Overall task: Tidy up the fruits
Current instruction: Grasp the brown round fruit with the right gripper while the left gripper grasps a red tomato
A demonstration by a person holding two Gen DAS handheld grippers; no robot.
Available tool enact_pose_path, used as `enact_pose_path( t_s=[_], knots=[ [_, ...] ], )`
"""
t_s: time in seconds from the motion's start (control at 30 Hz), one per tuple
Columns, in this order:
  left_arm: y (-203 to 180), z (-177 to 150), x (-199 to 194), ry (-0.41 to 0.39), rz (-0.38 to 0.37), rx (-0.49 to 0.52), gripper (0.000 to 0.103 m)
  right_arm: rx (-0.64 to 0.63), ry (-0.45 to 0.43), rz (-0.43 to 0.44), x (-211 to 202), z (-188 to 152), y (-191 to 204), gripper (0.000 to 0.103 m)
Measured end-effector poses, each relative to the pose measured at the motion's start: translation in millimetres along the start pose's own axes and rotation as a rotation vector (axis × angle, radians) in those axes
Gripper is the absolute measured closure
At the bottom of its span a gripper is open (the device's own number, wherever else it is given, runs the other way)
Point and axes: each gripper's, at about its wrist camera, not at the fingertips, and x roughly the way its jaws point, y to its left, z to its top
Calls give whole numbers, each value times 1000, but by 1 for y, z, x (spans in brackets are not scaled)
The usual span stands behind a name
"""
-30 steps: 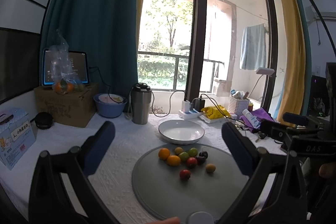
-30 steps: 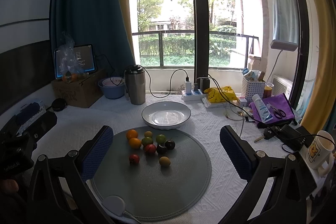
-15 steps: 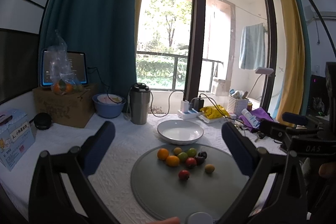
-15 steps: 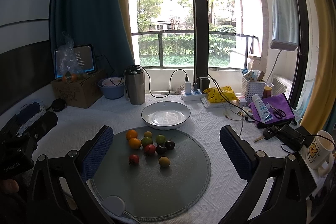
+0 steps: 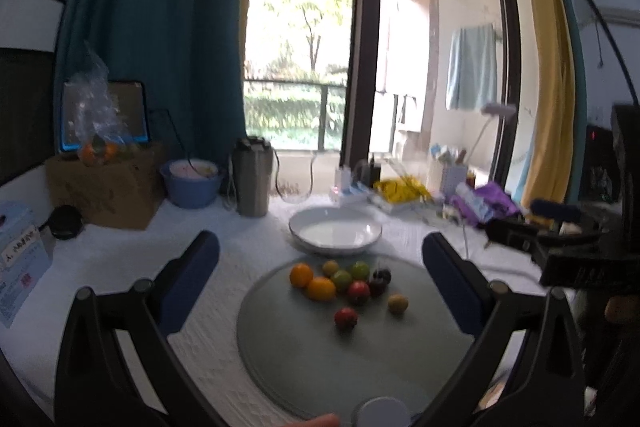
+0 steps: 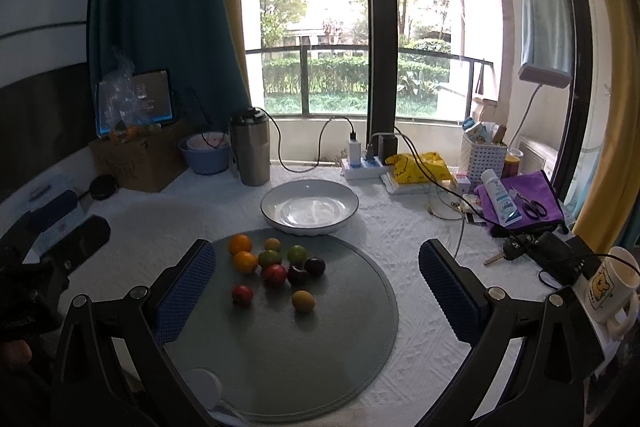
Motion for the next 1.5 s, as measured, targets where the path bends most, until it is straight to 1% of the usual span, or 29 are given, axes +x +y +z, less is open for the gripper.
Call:
enact_pose_path(
  t_s=[0.03,0.1,0.2,0.27,0.33,0.47,0.5,0.53,0.57,0.6,0.63,0.67,0.73,0.83,0.9,0.93,0.97,1.07,1.1,1.13,1.17,1.37,1.5],
  knots=[
    [-2,-3,6,22,-1,3,1,3,15,-6,7,-2,-3,0],
    [-2,-14,27,97,-12,4,1,9,50,-7,22,-7,-10,0],
    [-4,-27,51,175,-22,7,1,8,107,-10,46,-16,-17,1],
    [-6,-36,68,228,-36,4,1,14,144,-7,61,-22,-22,5],
    [-9,-46,82,271,-50,5,2,21,177,-4,76,-29,-26,6],
    [-11,-54,105,334,-65,15,3,23,229,23,99,-39,-30,11],
    [-11,-56,111,349,-67,16,5,22,240,31,105,-40,-31,12],
    [-10,-57,117,365,-72,15,10,26,253,46,110,-42,-32,14],
    [-9,-59,123,389,-76,11,14,33,267,67,115,-44,-32,17],
    [-8,-61,128,409,-79,8,15,39,281,84,120,-46,-32,18],
    [-8,-64,134,432,-84,5,19,42,297,103,126,-48,-30,21],
    [-8,-66,138,447,-87,4,27,42,315,129,131,-51,-27,24],
    [-9,-71,148,483,-93,7,34,36,349,160,141,-55,-20,27],
    [-10,-75,154,515,-96,7,38,32,393,205,154,-64,-11,34],
    [-10,-77,157,535,-95,8,46,21,410,225,159,-68,-6,42],
    [-11,-79,160,550,-99,9,52,18,419,235,161,-69,-5,47],
    [-12,-80,161,559,-99,12,54,11,428,236,163,-71,-3,50],
    [-18,-80,162,562,-89,44,61,0,422,235,164,-72,-2,55],
    [-19,-80,163,562,-86,52,62,-3,420,232,165,-72,-3,63],
    [-20,-80,163,562,-89,57,67,-6,418,228,165,-72,-3,71],
    [-20,-80,163,563,-91,58,73,-8,415,228,166,-72,-5,75],
    [-24,-76,163,559,-89,70,75,-13,397,207,164,-68,-13,75],
    [-27,-64,159,534,-90,70,75,-20,361,176,157,-54,-19,75]
  ],
)
